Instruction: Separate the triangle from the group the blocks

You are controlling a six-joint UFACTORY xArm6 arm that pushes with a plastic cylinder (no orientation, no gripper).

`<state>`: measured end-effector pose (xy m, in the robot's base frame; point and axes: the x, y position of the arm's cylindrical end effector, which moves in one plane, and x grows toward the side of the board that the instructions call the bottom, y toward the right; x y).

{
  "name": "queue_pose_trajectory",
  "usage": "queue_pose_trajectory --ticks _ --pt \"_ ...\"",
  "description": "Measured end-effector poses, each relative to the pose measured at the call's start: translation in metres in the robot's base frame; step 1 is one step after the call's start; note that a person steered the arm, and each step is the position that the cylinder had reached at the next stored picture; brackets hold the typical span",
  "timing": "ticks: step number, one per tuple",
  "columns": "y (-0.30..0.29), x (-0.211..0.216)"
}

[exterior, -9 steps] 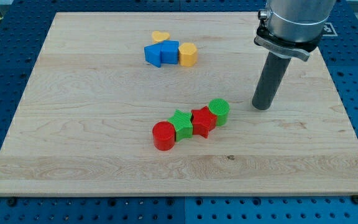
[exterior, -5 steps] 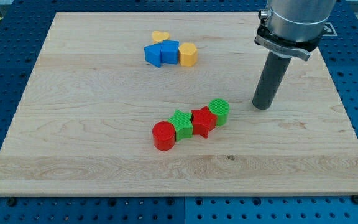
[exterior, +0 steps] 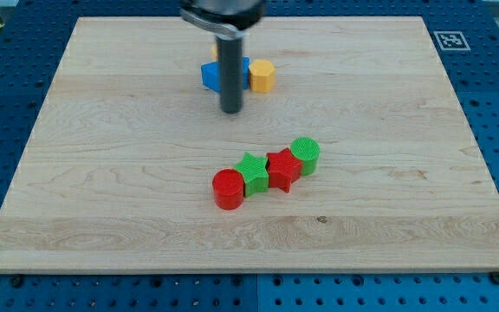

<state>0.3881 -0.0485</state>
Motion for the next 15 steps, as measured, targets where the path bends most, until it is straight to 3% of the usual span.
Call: queue_pose_trajectory --ticks 4,6,9,12,15 --pt "0.026 -0.051" --pt "-0.052 -0.051" --pt "-0.072 -0.051" --pt "-0.142 -0.050" --pt "-0.149 -0.094"
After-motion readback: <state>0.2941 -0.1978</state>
